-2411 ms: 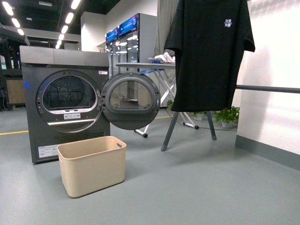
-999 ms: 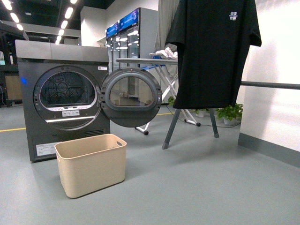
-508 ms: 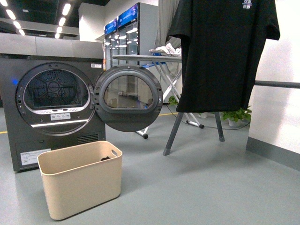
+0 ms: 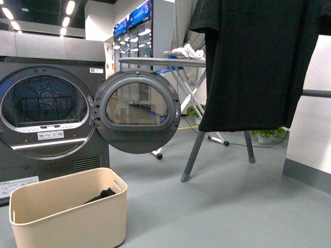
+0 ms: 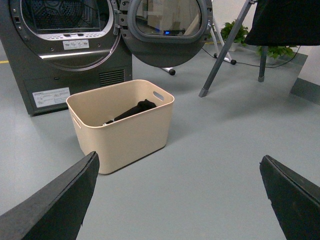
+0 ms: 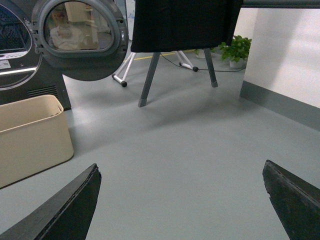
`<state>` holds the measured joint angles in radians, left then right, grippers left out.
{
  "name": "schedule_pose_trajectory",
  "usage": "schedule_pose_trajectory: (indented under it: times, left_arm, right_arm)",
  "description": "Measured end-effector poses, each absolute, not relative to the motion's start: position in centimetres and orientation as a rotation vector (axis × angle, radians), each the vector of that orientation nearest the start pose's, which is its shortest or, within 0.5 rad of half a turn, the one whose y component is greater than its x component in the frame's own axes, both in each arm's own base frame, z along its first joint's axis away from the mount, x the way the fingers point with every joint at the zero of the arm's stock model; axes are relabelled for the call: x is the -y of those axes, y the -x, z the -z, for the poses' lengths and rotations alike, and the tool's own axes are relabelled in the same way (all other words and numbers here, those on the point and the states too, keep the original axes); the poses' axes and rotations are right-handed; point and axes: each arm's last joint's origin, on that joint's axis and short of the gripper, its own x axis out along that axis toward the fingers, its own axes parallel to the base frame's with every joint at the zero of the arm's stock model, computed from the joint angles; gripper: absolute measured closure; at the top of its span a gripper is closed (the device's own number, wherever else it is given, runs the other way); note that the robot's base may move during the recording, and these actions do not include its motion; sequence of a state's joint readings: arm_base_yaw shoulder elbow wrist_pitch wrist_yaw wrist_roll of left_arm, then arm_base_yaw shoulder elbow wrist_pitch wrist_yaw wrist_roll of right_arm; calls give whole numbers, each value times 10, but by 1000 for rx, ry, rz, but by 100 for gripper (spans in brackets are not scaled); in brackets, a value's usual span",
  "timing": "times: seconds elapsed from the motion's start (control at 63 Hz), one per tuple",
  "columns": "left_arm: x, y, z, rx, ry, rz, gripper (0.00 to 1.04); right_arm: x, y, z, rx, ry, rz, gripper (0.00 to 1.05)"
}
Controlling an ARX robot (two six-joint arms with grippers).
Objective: Move hamper under clothes hanger
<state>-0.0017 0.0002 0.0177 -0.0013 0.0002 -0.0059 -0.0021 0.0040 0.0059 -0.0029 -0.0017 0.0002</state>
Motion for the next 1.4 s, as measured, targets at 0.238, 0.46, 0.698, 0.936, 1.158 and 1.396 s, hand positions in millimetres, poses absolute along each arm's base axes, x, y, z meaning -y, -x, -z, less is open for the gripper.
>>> schedule_pose_trajectory:
  times: [0.238,0.46,0.698,0.936,1.158,1.396]
  left_arm:
    - [0,-97,-170,18,5,2,7]
    - [0,-97,-169,17,5,2,7]
    - [0,-97,-169,17,5,2,7]
    - [0,-97,-169,16,5,3,7]
    - [0,-97,-169,17,6,2,7]
    - [0,-97,-169,13,5,3,7]
  right_arm:
    - [0,-98,-165,-1,0,2,8]
    - [0,-98,-165,-1,0,1,8]
    - [0,-98,-165,-1,0,1,8]
    - [0,-98,-165,-1,0,2,8]
    - [0,-98,-165,-1,0,0,8]
    - [0,-98,-165,-2,0,2,8]
